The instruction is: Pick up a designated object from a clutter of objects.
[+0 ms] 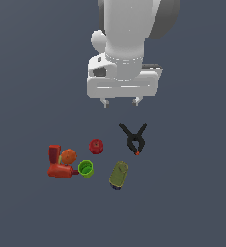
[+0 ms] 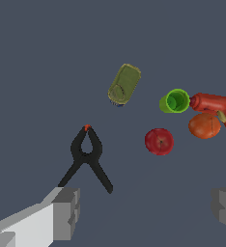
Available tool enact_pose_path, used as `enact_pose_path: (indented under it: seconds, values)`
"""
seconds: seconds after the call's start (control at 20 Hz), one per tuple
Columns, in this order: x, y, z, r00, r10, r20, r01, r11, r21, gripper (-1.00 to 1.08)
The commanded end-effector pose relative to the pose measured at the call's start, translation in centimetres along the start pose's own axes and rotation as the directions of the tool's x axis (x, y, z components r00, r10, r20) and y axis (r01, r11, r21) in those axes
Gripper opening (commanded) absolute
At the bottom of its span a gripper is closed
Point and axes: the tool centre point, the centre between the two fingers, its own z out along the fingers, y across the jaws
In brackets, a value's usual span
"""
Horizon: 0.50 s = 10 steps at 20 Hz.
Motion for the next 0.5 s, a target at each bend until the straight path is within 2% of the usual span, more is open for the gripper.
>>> enact_pose_path:
  seconds: [0.0,0.45]
  values:
    - [0.0,0.0,0.0,1.0,0.0,0.0,0.0,1.0,0.0,1.0]
    - [0.0,1.3,-0.1,0.998,0.055,0.023,-0.055,0.998,0.017,1.0]
